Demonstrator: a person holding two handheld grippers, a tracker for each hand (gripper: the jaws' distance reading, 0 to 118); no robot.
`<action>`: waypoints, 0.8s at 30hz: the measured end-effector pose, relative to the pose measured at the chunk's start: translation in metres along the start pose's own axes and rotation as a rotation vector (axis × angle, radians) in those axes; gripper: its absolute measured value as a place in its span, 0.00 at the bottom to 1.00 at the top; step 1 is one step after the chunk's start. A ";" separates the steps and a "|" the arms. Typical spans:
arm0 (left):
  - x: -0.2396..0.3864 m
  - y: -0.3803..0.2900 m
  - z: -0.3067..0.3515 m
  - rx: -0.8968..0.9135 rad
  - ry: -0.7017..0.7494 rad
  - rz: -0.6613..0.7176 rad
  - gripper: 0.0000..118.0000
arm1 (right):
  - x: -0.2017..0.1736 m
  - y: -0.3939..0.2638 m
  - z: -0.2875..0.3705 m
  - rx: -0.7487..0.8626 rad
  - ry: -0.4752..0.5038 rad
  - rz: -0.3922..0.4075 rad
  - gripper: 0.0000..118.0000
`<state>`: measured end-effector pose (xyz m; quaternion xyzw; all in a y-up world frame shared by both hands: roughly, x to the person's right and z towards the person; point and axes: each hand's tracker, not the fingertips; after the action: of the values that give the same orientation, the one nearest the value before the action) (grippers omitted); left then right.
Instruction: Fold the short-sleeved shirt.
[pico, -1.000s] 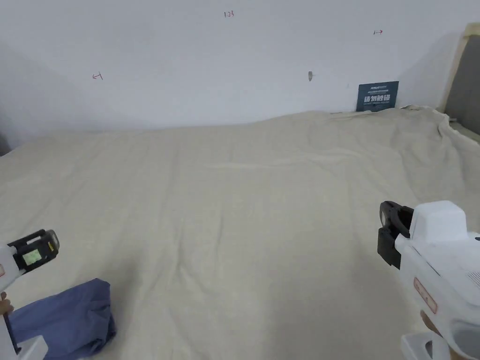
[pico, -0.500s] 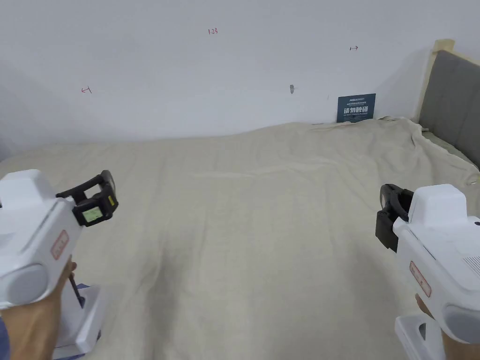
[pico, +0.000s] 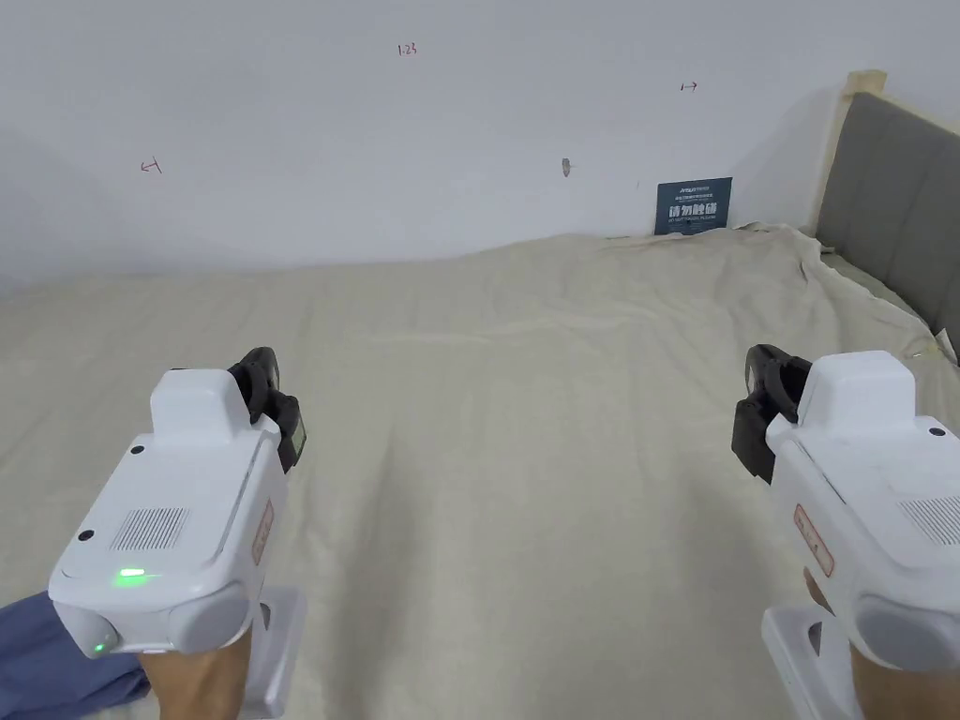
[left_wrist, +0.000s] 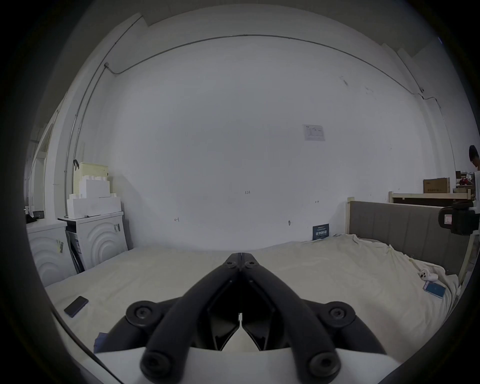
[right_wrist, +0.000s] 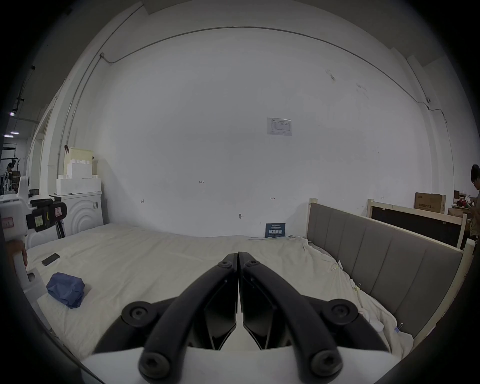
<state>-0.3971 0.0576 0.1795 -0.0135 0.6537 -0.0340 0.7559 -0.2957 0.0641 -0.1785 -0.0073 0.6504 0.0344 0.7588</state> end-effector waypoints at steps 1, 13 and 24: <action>0.000 -0.003 0.002 0.017 -0.008 0.010 0.00 | 0.000 0.000 0.000 0.001 0.000 0.001 0.00; 0.011 -0.015 0.011 0.026 -0.002 -0.013 0.00 | -0.005 0.003 0.003 0.013 0.001 0.007 0.00; 0.015 -0.017 0.012 0.026 -0.013 -0.016 0.00 | -0.009 0.003 0.003 0.008 0.006 0.020 0.00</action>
<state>-0.3838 0.0398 0.1676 -0.0092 0.6481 -0.0482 0.7600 -0.2940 0.0674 -0.1692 0.0020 0.6528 0.0392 0.7565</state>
